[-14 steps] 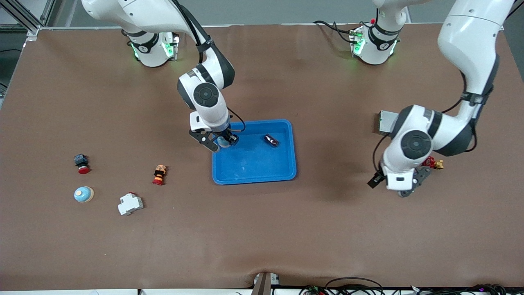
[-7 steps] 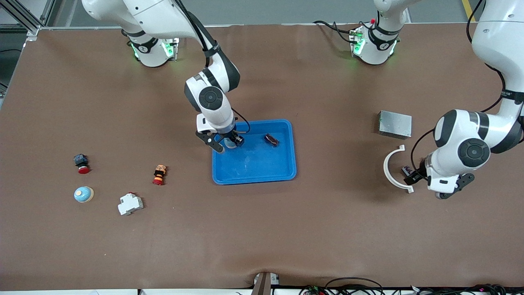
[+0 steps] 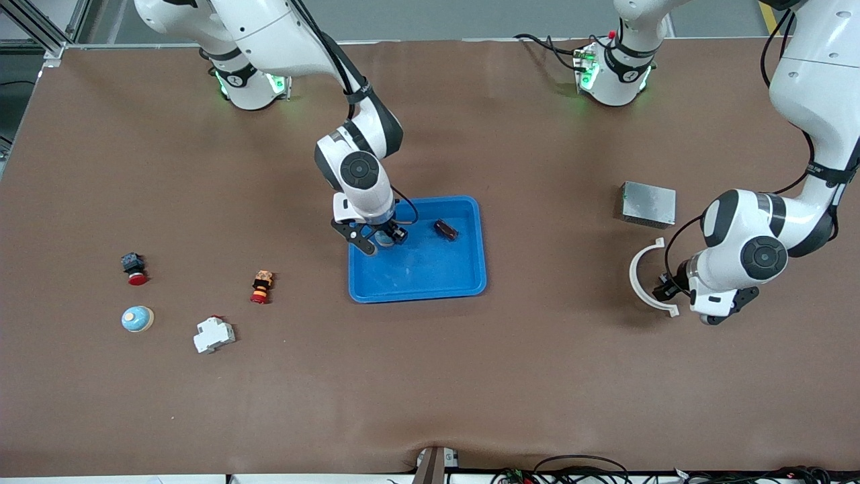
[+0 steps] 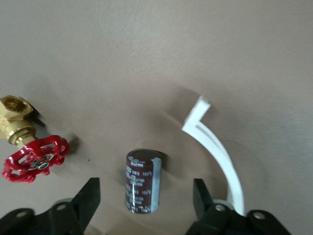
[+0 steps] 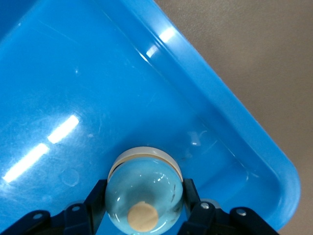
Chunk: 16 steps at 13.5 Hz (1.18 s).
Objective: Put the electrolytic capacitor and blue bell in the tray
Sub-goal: 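Place the bell in the tray with the right gripper while the left gripper withdraws, then grasp another capacitor with the left gripper while the right gripper reaches another bell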
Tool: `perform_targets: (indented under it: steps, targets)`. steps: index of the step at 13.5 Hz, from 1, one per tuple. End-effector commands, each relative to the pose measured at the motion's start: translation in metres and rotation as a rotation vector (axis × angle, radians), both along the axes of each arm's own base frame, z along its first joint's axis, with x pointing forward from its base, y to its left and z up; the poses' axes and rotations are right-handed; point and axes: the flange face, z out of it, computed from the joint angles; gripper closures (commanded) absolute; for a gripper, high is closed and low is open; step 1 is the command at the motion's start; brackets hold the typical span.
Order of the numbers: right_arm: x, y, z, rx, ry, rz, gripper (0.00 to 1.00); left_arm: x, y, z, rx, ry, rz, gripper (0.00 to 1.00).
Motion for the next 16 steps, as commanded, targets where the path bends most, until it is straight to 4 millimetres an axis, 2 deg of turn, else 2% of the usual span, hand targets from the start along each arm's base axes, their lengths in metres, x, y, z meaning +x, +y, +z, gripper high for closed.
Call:
perform_targets:
  steps: [1, 2, 3, 4, 5, 6, 7, 8, 10, 11, 13, 14, 16]
  targets:
    - [0.002, 0.008, -0.006, -0.005, -0.001, -0.002, 0.00, -0.008, 0.002, -0.007, -0.003, -0.003, -0.009, 0.18]
    - [0.008, 0.006, 0.000, -0.001, -0.006, 0.000, 0.00, -0.009, 0.002, -0.008, -0.003, 0.001, -0.010, 0.18]
    - [0.013, 0.007, 0.007, -0.006, 0.007, 0.001, 0.00, -0.010, 0.001, -0.008, -0.002, 0.001, -0.013, 0.23]
    - [0.025, 0.007, 0.023, -0.018, 0.034, 0.009, 0.00, -0.010, 0.001, -0.008, -0.001, 0.001, -0.014, 0.37]
    - [0.039, 0.005, 0.042, -0.033, 0.074, 0.033, 0.00, -0.010, 0.001, -0.008, -0.001, 0.001, -0.014, 0.56]
    - [0.053, -0.003, 0.064, -0.046, 0.115, 0.062, 0.00, -0.009, -0.001, -0.006, 0.002, -0.002, -0.020, 0.83]
    - [0.063, -0.014, 0.088, -0.048, 0.140, 0.096, 0.00, -0.008, -0.003, -0.003, 0.004, -0.006, -0.023, 1.00]
    - [0.075, -0.034, 0.111, -0.037, 0.139, 0.153, 0.00, -0.007, -0.005, 0.002, 0.009, -0.009, -0.025, 1.00]
    - [0.104, -0.102, 0.154, -0.003, 0.144, 0.278, 0.00, -0.006, -0.009, 0.024, 0.030, -0.013, -0.048, 1.00]
    - [0.115, -0.135, 0.171, -0.007, 0.133, 0.371, 0.00, -0.005, -0.021, 0.042, 0.041, -0.008, -0.073, 1.00]
    - [0.130, -0.200, 0.184, -0.064, 0.119, 0.543, 0.00, -0.001, -0.050, 0.077, 0.050, -0.026, -0.097, 1.00]
    - [0.138, -0.230, 0.187, -0.069, 0.118, 0.601, 0.00, -0.003, -0.071, 0.091, 0.041, -0.038, -0.111, 1.00]
    - [0.156, -0.296, 0.188, -0.048, 0.108, 0.693, 0.00, -0.004, -0.115, 0.107, 0.014, -0.071, -0.100, 1.00]
